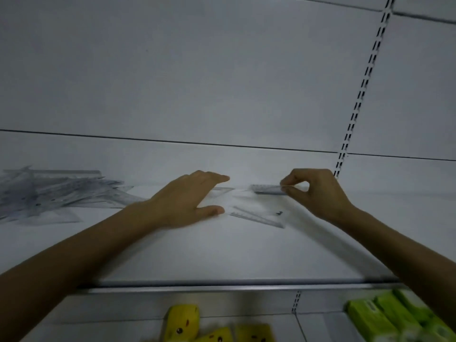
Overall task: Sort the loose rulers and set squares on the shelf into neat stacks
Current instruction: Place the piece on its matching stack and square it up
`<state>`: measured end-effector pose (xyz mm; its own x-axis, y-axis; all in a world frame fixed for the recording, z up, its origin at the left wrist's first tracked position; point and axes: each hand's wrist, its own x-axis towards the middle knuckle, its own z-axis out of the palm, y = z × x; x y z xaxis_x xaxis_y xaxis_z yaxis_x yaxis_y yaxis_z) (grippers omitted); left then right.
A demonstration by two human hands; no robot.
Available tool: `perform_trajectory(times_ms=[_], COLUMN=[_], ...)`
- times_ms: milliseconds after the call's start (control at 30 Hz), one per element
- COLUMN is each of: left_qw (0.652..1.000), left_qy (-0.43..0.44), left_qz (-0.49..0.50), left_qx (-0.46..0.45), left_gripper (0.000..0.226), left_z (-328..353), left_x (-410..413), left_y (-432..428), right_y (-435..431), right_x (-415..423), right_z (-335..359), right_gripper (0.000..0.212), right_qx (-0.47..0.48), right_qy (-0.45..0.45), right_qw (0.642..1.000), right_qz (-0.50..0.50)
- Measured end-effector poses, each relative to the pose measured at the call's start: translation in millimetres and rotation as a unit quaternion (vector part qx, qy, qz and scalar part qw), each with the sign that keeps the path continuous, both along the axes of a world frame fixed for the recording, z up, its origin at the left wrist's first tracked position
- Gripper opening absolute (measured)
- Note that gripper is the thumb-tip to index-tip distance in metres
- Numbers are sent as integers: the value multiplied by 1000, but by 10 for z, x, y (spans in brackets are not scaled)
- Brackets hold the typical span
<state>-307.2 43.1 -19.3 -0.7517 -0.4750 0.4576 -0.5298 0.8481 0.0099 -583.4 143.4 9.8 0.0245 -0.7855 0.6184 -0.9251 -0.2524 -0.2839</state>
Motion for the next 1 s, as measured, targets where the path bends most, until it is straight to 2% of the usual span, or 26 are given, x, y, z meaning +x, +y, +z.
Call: perform_trajectory(times_ms=[67,133,267,333,433,600,700,800,933,1000], left_qw=[998,994,982,977,977,977,980,984,979,979], left_qy=[-12,-15,17,36,50,19,43,32,70,71], left_qz=[6,0,-16,-19,-12,7,10,-3,-38,-40], left_qx=[56,107,185,210,206,213,193,174,188,187], left_gripper=[77,79,63,55,58,60,67,76,52,48], left_z=[82,115,-111,-188,-213,-205,-194,-202,-166,-151], left_x=[-186,-391,-591,-581,-544,-558,-551,-550,-584,-587], left_y=[18,51,57,61,70,26,-2,-34,9,33], right_y=[17,35,53,35,15,-10,-38,-47,-33,-28], right_x=[-57,-59,-80,-86,-58,-73,-103,-126,-115,-103], right_z=[-132,-251,-416,-425,-416,-426,-443,-448,-442,-444], right_gripper=[6,7,32,32,26,41,29,23,31,33], right_qx=[4,58,133,130,110,114,134,150,159,156], right_qy=[27,22,-13,-18,-13,-38,-57,-53,-54,-53], right_qw=[1000,997,986,985,986,984,981,977,975,975], right_qz=[13,40,97,109,127,129,132,140,149,151])
